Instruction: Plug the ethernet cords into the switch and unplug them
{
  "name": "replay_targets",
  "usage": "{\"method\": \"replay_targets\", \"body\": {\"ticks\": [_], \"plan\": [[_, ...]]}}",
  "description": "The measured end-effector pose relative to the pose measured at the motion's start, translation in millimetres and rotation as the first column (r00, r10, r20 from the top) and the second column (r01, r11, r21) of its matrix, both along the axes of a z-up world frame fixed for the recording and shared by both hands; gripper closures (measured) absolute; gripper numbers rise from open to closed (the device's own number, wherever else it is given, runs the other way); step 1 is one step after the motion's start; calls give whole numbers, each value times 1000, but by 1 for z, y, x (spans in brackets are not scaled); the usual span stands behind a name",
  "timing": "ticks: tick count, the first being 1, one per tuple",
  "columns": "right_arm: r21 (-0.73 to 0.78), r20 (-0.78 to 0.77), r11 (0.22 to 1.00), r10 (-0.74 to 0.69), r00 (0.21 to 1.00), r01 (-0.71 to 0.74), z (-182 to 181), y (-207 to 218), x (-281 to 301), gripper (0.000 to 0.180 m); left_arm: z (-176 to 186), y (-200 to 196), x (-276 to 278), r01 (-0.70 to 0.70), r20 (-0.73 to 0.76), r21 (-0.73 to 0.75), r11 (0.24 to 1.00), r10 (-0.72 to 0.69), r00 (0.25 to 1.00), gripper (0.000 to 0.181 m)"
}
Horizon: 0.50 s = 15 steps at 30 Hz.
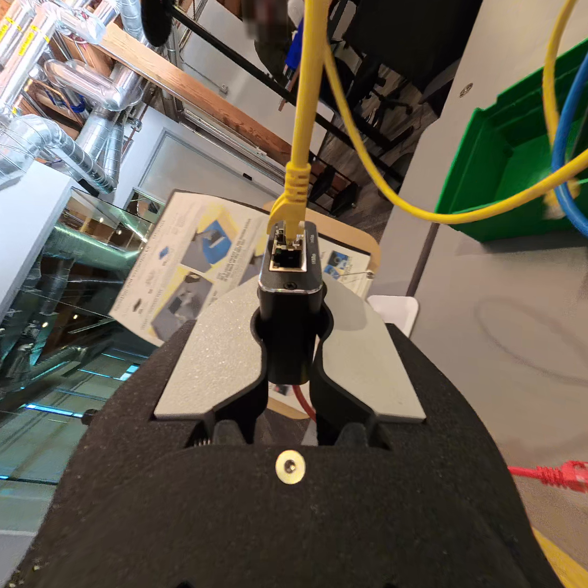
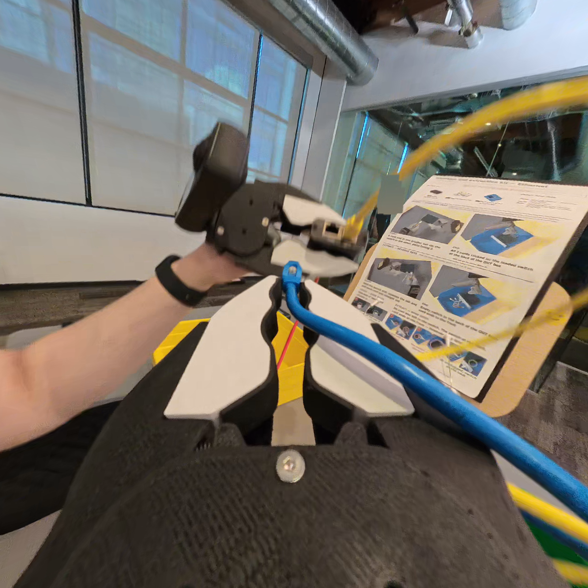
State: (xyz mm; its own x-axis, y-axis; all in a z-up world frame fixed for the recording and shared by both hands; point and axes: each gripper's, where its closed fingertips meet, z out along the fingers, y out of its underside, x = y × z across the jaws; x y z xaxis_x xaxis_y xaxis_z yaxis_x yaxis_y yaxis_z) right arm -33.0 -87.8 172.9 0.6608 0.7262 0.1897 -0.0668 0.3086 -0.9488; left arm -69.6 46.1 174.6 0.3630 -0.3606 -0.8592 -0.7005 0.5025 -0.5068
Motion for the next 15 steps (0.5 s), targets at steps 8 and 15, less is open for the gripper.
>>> {"method": "replay_targets", "body": {"ticks": [8, 15], "plan": [[-116, 195, 991, -40, 980, 63, -12, 38, -25, 168, -47, 6, -6, -22, 18, 52, 998, 21, 1000, 155], [-37, 284, 994, -88, 955, 103, -5, 54, -45, 169, -28, -2, -22, -52, 37, 228, 972, 45, 998, 155]]}}
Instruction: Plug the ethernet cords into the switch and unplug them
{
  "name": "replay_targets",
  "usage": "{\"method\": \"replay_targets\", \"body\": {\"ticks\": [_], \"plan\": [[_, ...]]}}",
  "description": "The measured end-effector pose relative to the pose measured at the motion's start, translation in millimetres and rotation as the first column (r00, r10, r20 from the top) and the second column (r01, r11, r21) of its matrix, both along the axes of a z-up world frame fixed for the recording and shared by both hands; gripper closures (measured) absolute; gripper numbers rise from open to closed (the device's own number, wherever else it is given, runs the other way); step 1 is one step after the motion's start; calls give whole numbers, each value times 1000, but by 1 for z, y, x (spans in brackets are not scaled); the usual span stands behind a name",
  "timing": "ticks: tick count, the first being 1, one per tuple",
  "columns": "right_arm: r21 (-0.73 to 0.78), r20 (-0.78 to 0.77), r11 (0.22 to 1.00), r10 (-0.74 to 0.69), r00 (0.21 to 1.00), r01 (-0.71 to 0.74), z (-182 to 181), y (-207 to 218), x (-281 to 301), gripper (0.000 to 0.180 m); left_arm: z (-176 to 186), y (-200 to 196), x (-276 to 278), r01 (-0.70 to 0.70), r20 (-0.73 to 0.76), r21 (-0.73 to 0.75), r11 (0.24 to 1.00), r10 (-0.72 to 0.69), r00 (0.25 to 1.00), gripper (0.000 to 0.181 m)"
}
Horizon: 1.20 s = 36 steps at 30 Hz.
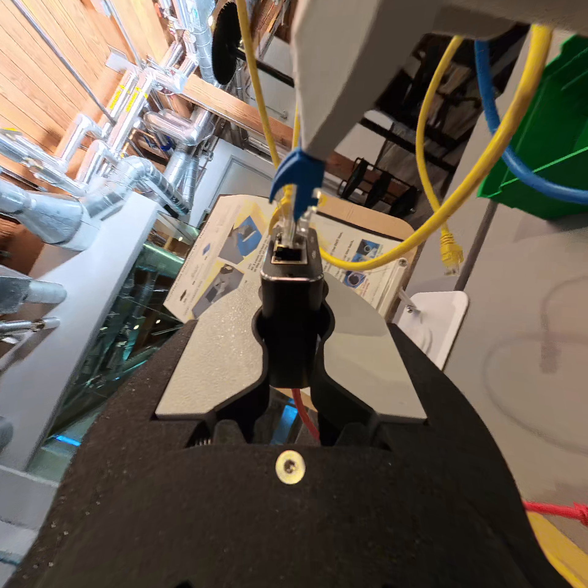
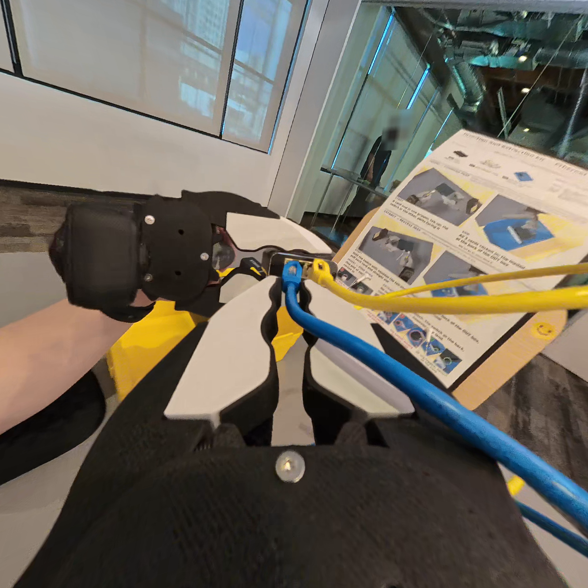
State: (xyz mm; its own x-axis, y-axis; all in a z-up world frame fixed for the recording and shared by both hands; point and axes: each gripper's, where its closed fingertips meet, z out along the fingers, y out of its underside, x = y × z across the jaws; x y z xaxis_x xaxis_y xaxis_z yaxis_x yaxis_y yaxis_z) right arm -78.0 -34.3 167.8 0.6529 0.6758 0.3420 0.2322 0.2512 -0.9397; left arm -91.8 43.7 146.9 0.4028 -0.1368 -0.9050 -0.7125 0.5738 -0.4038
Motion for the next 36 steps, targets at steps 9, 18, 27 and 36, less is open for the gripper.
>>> {"method": "replay_targets", "body": {"ticks": [9, 18, 27, 36], "plan": [[71, 24, 997, -3, 1000, 1, 6, 3, -5, 170, 14, -8, -7, -22, 7, 136, 991, 21, 1000, 155], [108, 37, 987, 115, 993, -118, 6, -14, -1, 169, 20, -26, 3, 24, -17, 259, 965, -20, 1000, 155], [128, 123, 971, 186, 975, -201, 7, -40, 8, 169, 26, -55, 16, 98, -38, 296, 950, -91, 995, 155], [314, 271, 944, 17, 962, -105, 7, -48, -1, 169, 30, -48, 18, 22, 64, 294, 955, -43, 997, 154]]}}
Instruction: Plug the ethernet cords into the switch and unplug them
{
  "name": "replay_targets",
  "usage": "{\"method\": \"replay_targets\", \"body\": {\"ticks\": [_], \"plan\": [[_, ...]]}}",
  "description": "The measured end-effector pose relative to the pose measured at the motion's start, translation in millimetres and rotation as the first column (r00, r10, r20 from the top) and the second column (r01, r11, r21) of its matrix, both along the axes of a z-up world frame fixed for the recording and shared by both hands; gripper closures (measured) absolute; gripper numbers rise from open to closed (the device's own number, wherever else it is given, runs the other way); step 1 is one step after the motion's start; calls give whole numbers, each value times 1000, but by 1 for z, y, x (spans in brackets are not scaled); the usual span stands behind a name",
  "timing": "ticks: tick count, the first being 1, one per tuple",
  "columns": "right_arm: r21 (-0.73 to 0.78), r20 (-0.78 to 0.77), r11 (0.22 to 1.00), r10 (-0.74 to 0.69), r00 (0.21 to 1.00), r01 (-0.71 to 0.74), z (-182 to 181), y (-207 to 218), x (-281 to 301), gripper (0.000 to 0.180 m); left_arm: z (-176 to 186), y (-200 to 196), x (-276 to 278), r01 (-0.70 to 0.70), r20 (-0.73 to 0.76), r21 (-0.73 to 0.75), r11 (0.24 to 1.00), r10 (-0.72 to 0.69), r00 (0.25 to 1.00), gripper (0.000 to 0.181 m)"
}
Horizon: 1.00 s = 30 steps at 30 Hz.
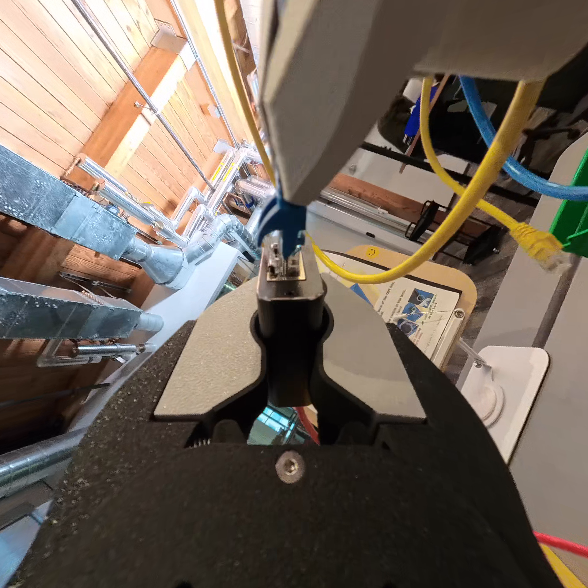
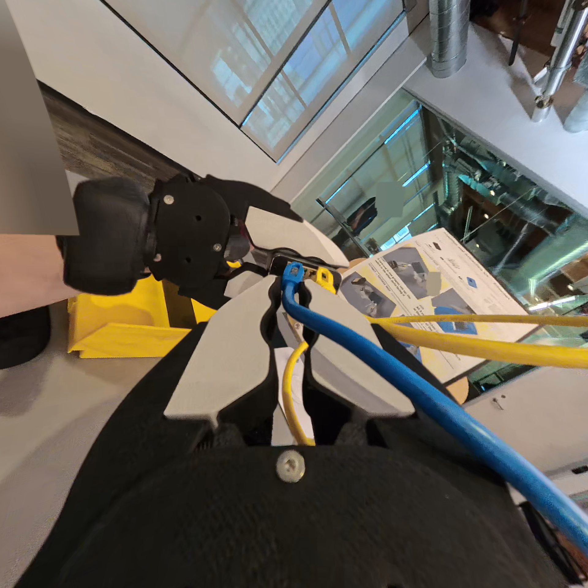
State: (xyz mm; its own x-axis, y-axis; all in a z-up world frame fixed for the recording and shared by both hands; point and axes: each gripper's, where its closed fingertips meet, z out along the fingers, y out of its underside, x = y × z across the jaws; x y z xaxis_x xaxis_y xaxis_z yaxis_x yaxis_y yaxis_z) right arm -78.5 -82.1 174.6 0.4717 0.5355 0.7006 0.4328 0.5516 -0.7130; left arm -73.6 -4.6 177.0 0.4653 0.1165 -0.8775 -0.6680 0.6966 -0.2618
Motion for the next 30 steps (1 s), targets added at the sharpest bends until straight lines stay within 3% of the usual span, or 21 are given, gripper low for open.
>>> {"method": "replay_targets", "body": {"ticks": [5, 17, 30], "plan": [[-103, -55, 995, -4, 998, -2, 1, -1, 1, 168, 5, -7, -4, 8, 8, 103, 995, -9, 1000, 155], [-101, -59, 994, -51, 997, 45, 4, -5, 5, 168, 5, -10, 2, 27, 30, 86, 996, -30, 999, 155], [-265, -139, 953, 113, 984, -147, 4, -23, 12, 168, 6, -40, 13, 154, 48, 99, 983, -159, 986, 155]]}}
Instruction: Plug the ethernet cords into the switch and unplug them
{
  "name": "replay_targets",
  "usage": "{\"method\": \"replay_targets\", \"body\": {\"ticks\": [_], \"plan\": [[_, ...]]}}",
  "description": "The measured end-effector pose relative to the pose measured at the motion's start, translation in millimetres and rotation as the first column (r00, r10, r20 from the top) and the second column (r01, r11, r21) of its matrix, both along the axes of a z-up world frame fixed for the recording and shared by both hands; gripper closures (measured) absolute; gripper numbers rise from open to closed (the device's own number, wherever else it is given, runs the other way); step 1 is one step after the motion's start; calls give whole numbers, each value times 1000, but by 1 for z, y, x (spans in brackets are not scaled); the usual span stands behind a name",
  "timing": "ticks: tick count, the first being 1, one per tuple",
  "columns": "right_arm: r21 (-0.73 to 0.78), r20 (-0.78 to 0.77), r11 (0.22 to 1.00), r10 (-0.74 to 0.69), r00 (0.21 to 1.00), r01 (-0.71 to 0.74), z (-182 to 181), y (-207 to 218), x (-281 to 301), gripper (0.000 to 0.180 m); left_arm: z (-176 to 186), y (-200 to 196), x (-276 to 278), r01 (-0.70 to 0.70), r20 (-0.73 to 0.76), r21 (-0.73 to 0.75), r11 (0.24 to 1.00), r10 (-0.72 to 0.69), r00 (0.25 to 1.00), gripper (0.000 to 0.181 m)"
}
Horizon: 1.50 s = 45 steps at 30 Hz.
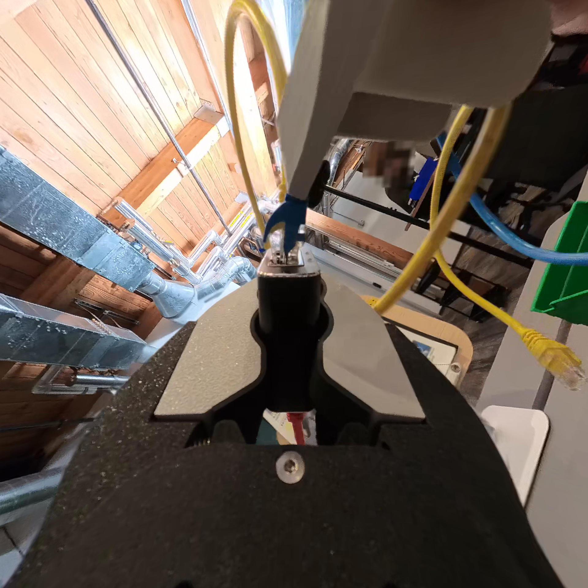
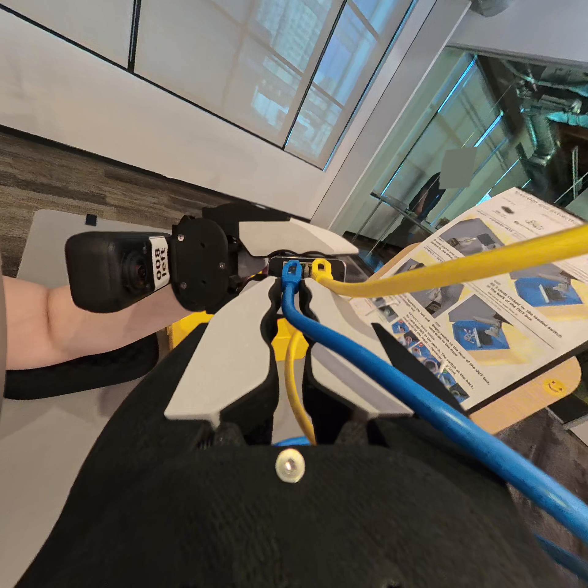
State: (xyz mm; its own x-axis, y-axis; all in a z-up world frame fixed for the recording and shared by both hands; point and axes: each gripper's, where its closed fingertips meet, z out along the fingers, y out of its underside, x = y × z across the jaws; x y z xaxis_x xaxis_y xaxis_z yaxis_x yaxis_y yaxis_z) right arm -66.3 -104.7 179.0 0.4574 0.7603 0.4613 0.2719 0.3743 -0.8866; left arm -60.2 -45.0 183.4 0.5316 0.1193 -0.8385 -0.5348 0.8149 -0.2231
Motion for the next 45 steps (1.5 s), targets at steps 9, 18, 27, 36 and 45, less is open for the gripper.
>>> {"method": "replay_targets", "body": {"ticks": [9, 18, 27, 36, 45], "plan": [[-61, -3, 998, -34, 999, 33, -1, -5, 7, 170, -3, -8, 6, -50, -72, 15, 999, 51, 996, 155], [-70, -1, 997, -38, 999, 38, -2, -3, 11, 169, -5, -9, 11, -67, -68, 1, 998, 67, 995, 155], [-97, 16, 994, -42, 999, 43, -6, -1, 14, 168, -7, -9, 14, -89, -81, -5, 996, 89, 993, 156], [-95, 38, 993, -62, 997, 65, -9, 2, 13, 169, -9, -6, 17, -90, -84, -33, 995, 87, 993, 156], [-69, 56, 990, -116, 992, 120, -12, 12, 8, 169, -10, 6, 14, -141, -84, -47, 989, 136, 987, 156]]}}
